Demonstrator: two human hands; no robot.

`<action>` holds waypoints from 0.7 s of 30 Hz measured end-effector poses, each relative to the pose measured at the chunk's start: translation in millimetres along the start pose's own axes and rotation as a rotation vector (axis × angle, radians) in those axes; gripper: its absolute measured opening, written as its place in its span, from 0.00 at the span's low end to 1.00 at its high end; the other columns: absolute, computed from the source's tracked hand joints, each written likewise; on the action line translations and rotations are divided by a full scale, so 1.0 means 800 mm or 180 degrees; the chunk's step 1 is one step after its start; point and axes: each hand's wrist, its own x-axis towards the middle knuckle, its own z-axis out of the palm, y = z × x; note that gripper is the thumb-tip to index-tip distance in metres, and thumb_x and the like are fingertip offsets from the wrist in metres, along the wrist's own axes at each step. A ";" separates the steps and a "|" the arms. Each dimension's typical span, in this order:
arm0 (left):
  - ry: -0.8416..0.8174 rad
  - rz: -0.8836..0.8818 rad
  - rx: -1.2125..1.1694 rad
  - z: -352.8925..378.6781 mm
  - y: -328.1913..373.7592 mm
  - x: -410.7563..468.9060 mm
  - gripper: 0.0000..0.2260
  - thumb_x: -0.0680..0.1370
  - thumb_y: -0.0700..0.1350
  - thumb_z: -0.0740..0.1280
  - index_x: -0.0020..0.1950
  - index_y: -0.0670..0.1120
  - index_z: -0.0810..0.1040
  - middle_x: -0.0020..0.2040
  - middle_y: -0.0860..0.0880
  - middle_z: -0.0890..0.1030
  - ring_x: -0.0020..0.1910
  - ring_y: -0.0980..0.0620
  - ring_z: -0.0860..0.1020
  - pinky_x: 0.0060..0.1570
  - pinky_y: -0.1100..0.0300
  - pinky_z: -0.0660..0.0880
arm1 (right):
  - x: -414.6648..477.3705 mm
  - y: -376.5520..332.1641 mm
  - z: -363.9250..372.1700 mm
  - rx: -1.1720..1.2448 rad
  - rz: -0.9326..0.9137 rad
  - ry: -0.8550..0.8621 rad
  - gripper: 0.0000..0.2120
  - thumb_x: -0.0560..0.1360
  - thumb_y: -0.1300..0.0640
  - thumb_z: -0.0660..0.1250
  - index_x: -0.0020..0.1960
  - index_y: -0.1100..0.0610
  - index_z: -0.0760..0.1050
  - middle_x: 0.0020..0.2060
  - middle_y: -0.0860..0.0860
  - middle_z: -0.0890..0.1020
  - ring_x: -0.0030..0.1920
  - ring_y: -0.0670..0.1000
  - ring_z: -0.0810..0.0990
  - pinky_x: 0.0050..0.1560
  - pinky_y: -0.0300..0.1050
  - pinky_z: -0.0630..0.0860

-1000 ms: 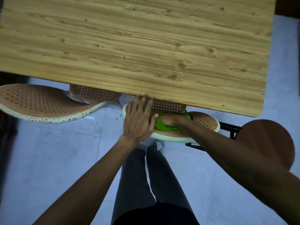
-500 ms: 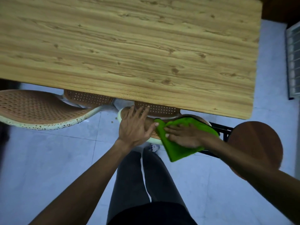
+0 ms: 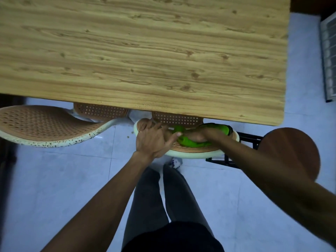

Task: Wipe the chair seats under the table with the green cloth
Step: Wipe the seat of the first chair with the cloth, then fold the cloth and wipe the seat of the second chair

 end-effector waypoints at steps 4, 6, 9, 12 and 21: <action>-0.0096 0.0035 0.0081 -0.010 0.001 -0.002 0.33 0.78 0.70 0.45 0.53 0.52 0.84 0.55 0.50 0.85 0.58 0.46 0.80 0.59 0.50 0.72 | -0.042 0.011 0.051 -0.0620 -0.0081 0.0522 0.35 0.73 0.27 0.34 0.78 0.35 0.44 0.80 0.46 0.52 0.79 0.61 0.49 0.73 0.70 0.41; -0.0146 0.0066 0.0021 -0.017 0.003 -0.003 0.33 0.79 0.69 0.46 0.49 0.51 0.85 0.53 0.49 0.86 0.56 0.45 0.80 0.58 0.50 0.73 | -0.066 -0.004 0.092 -0.0694 -0.0055 0.1064 0.36 0.72 0.28 0.32 0.78 0.38 0.43 0.80 0.46 0.51 0.79 0.62 0.48 0.71 0.71 0.39; -0.0286 0.0185 0.0312 -0.031 0.011 -0.011 0.37 0.79 0.69 0.41 0.41 0.48 0.83 0.45 0.48 0.86 0.50 0.46 0.81 0.55 0.51 0.71 | -0.092 -0.019 0.138 -0.0755 -0.0261 0.2170 0.34 0.76 0.33 0.37 0.78 0.43 0.55 0.78 0.50 0.61 0.77 0.61 0.57 0.71 0.68 0.50; -0.0538 0.0121 0.0075 -0.033 0.023 -0.016 0.38 0.75 0.73 0.44 0.37 0.45 0.80 0.43 0.43 0.84 0.48 0.43 0.80 0.55 0.48 0.72 | -0.108 0.007 0.137 0.0565 -0.0238 0.3423 0.26 0.79 0.40 0.54 0.71 0.52 0.69 0.69 0.55 0.73 0.70 0.59 0.69 0.68 0.58 0.66; -0.0425 -0.0430 -0.1603 -0.031 0.091 -0.030 0.12 0.81 0.49 0.63 0.59 0.42 0.71 0.55 0.37 0.81 0.54 0.36 0.79 0.49 0.47 0.73 | -0.109 0.053 0.131 0.4146 0.0439 0.2523 0.39 0.71 0.35 0.70 0.74 0.54 0.65 0.66 0.55 0.77 0.63 0.60 0.77 0.61 0.58 0.76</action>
